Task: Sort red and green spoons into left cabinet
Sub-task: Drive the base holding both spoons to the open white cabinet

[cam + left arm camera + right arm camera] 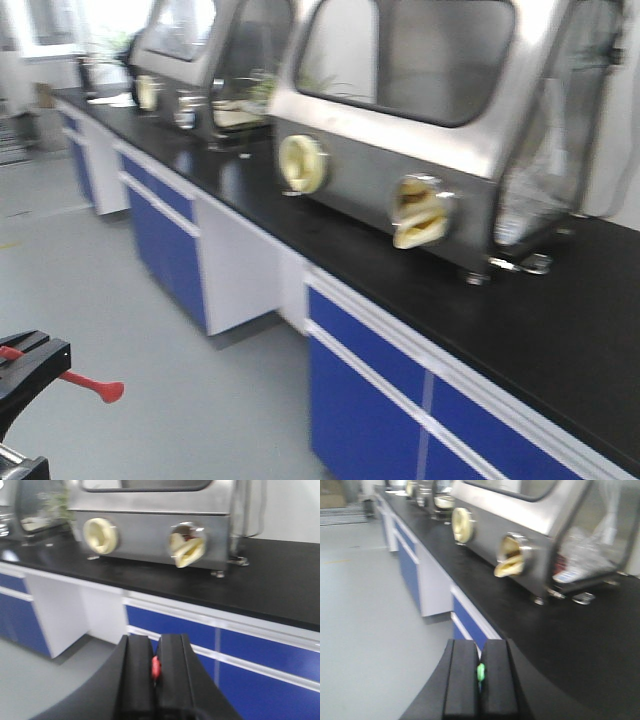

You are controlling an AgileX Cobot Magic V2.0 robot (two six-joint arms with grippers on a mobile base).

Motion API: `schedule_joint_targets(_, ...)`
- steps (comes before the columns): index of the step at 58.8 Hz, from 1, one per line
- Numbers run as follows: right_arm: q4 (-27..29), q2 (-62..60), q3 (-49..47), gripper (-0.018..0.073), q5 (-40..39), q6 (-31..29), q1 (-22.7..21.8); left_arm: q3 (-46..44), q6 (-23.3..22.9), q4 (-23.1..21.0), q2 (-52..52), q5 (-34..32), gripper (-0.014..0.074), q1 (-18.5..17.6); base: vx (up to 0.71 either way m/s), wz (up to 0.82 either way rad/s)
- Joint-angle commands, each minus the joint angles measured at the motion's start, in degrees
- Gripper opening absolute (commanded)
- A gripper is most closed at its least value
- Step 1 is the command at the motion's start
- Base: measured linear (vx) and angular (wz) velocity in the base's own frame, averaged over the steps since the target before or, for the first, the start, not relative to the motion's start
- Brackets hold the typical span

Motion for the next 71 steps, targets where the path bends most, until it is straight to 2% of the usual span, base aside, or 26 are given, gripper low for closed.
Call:
schedule_joint_targets(1,-1.2,0.2,-1.9,-0.0001,-3.6,-0.6,0.2,-1.7,-0.5,-0.4,-0.3,-5.0,0.0,-0.2,0.14,0.76)
schedule_joint_targets(38,-1.2,0.2,-1.9,-0.0001,-3.5,-0.6,0.2,-1.7,-0.5,-0.4,-0.3,-5.0,0.0,-0.2,0.26,0.63)
schedule_joint_targets(71,-1.2,0.2,-1.9,-0.0001,-3.5,-0.6,0.2,-1.7,-0.5,-0.4,-0.3,-5.0,0.0,-0.2,0.45,0.44)
